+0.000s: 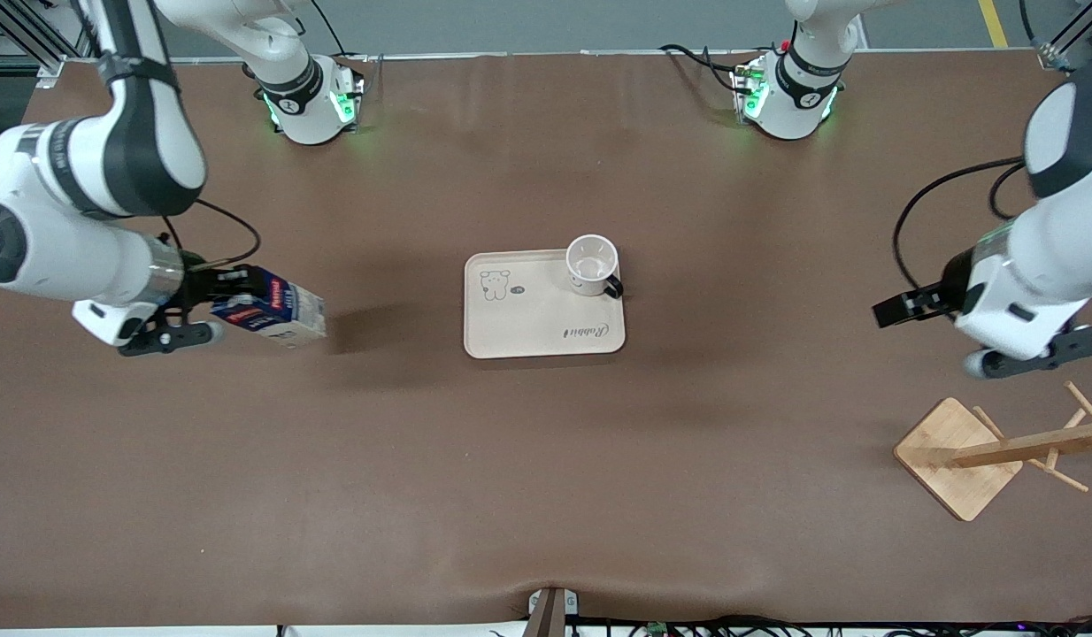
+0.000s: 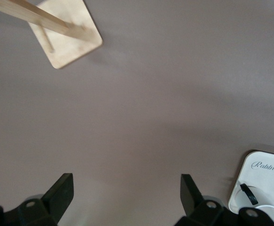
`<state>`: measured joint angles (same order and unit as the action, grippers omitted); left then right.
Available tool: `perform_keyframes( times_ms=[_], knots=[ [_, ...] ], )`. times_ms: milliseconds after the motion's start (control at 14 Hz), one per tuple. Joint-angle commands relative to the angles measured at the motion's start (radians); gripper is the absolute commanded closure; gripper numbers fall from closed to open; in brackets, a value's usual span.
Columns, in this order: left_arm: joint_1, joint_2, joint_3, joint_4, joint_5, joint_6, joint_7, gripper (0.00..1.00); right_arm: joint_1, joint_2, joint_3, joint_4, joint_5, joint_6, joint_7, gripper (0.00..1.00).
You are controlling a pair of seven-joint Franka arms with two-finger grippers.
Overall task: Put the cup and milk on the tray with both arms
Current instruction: 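Withdraw the left gripper while the right gripper carries the milk over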
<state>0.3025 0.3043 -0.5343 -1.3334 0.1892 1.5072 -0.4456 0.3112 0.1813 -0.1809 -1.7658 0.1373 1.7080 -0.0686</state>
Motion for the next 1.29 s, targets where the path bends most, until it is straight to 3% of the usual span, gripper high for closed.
perform_keyframes(
  times_ms=[0,214,500,643,786,1214],
  knots=[
    [0.023,-0.089,-0.009,-0.024,0.018,-0.015,0.048,0.0,0.129,0.044,-0.011,0.063,0.04,-0.019,0.164,0.92],
    [0.046,-0.188,0.011,-0.035,-0.025,-0.021,0.167,0.0,0.239,0.125,-0.009,0.135,0.145,-0.008,0.259,0.88],
    [-0.19,-0.335,0.317,-0.185,-0.111,-0.015,0.258,0.0,0.357,0.24,-0.011,0.235,0.228,-0.004,0.276,0.88],
    [-0.276,-0.379,0.417,-0.239,-0.116,-0.012,0.258,0.0,0.41,0.289,-0.011,0.259,0.223,0.01,0.358,0.88],
    [-0.275,-0.422,0.424,-0.297,-0.134,0.016,0.258,0.0,0.439,0.308,-0.011,0.255,0.219,0.08,0.369,0.88],
    [-0.273,-0.421,0.418,-0.29,-0.158,0.019,0.258,0.0,0.486,0.372,-0.012,0.255,0.211,0.139,0.368,0.85]
  ],
)
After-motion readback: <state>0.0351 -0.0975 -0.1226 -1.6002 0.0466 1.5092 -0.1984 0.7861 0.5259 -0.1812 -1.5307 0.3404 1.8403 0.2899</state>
